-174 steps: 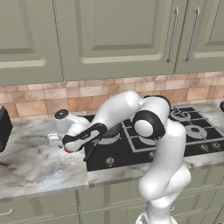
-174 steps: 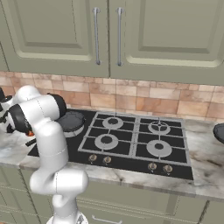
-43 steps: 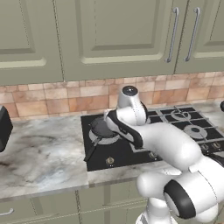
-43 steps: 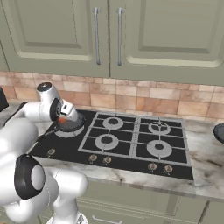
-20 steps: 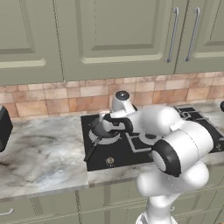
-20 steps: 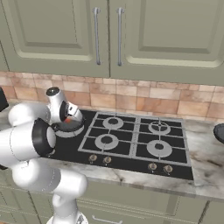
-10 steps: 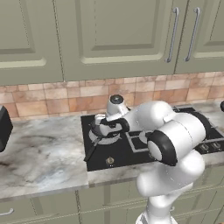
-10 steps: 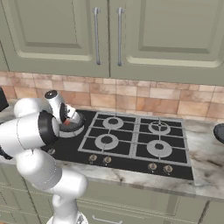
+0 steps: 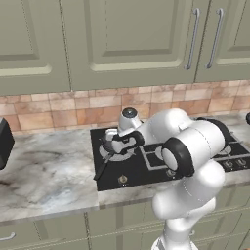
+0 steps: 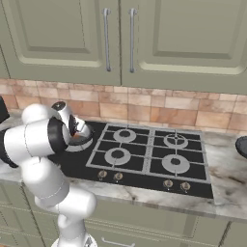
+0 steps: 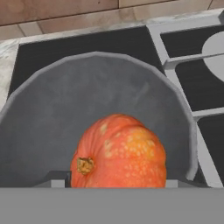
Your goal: Place both pans onto different burners. Then place the squash and the chicken drumstick on different pans.
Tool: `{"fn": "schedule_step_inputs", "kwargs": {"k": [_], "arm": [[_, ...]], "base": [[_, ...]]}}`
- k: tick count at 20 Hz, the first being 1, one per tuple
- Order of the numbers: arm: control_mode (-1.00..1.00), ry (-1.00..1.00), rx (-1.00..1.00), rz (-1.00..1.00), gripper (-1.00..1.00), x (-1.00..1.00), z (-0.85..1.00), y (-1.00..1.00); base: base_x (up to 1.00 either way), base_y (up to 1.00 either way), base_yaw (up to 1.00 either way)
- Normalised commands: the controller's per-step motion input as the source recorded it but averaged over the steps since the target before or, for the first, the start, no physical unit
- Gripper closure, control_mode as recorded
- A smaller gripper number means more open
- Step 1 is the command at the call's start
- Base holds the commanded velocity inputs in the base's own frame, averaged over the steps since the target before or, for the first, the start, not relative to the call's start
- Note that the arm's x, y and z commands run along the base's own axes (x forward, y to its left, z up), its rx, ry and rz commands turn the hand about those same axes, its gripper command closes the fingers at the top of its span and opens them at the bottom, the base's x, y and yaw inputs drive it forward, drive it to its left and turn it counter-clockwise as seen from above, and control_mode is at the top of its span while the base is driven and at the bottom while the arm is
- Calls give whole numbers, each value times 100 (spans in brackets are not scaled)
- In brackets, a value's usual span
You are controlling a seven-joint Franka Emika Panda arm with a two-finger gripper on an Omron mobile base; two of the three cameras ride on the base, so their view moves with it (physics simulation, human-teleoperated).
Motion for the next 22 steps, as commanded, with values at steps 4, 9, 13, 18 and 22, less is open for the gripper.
{"fn": "schedule_step_inputs", "kwargs": {"k": [4,9,13,18,22], "arm": [[-100,0,0,0,100,23,-12,4],[-100,0,0,0,100,18,-14,7],[-100,0,0,0,100,20,-11,8],[-100,0,0,0,100,13,-6,4],[-100,0,0,0,-100,0,0,0]], "base": [[0,0,0],[0,0,0],[0,0,0],[0,0,0],[0,0,0]]}}
